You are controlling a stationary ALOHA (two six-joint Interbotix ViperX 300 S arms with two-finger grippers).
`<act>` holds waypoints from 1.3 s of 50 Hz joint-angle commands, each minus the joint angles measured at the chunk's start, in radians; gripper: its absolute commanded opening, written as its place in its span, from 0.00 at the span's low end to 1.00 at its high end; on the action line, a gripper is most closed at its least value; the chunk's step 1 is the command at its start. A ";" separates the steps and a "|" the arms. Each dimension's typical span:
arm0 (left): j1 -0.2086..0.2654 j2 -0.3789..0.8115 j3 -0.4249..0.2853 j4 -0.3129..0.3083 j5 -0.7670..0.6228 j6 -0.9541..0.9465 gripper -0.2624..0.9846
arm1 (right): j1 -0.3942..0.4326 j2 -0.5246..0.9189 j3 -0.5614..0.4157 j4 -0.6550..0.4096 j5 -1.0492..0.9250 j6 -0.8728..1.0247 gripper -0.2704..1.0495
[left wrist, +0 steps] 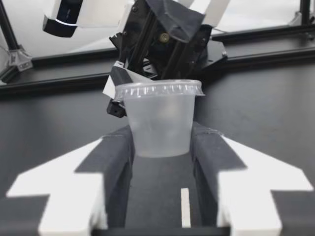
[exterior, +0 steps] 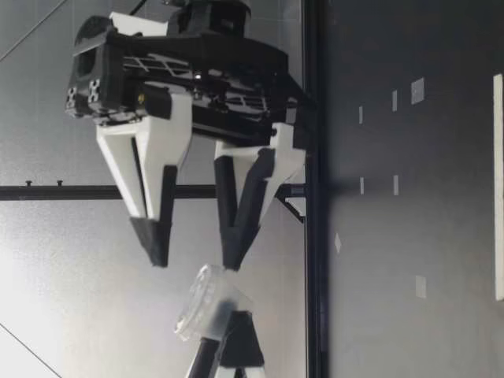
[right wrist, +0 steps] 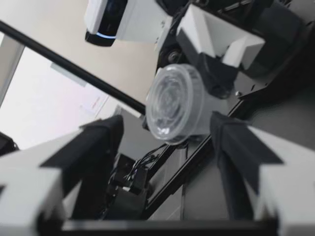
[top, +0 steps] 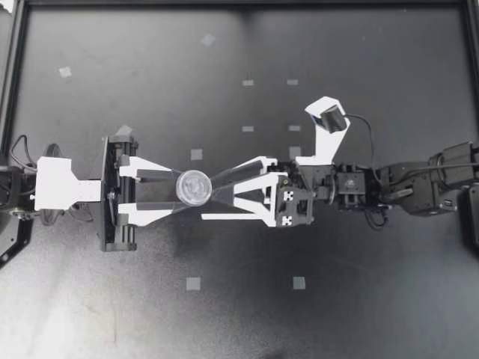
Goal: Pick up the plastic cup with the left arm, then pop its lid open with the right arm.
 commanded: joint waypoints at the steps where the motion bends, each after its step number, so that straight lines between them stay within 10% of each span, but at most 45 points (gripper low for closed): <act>1: -0.002 -0.011 -0.006 0.003 -0.009 0.000 0.35 | -0.008 -0.014 -0.026 -0.017 -0.003 0.002 0.73; 65: -0.015 -0.011 -0.015 0.003 -0.003 -0.083 0.35 | -0.052 -0.229 0.063 -0.198 0.238 -0.831 0.73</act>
